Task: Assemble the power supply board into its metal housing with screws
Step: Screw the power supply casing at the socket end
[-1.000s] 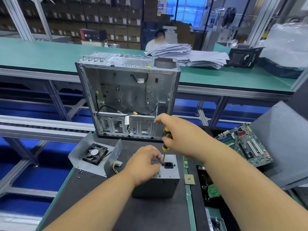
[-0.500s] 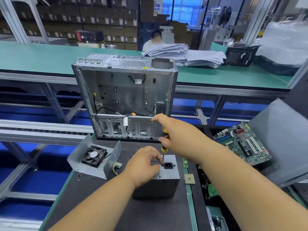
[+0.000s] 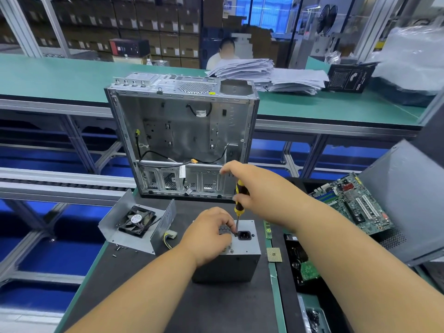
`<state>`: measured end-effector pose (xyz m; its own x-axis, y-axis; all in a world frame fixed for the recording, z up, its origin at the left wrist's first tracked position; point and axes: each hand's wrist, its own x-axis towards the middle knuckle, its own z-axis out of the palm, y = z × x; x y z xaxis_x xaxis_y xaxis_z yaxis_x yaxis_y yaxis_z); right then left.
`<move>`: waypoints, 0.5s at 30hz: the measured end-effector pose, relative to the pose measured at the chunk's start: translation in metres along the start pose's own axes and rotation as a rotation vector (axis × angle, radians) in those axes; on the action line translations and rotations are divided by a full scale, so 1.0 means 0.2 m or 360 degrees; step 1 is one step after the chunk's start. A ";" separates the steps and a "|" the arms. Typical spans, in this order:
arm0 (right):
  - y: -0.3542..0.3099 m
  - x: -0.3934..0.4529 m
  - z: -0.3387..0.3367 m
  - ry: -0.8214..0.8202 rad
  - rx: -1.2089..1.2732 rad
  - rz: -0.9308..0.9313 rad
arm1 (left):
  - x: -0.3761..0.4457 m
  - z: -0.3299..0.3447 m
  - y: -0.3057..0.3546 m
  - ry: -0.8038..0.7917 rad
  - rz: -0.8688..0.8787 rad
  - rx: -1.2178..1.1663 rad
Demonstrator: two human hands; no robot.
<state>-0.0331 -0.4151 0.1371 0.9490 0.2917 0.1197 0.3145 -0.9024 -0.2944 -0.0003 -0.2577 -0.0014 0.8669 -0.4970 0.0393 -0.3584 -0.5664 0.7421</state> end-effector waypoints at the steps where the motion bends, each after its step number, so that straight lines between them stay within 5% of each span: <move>1: 0.00 0.00 0.00 0.0031 -0.0020 0.0003 | 0.00 0.00 0.00 0.0000 -0.0003 -0.0005; 7: -0.01 0.01 0.03 0.0091 -0.0349 0.0000 | 0.00 0.00 0.00 -0.0013 -0.0007 -0.0008; 15: 0.01 -0.01 0.03 -0.0013 -0.0029 -0.0027 | 0.00 0.00 0.00 0.0008 0.0001 -0.0021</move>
<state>-0.0350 -0.4159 0.1306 0.9437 0.3096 0.1165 0.3302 -0.9030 -0.2749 -0.0003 -0.2574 -0.0018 0.8683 -0.4941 0.0427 -0.3542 -0.5576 0.7507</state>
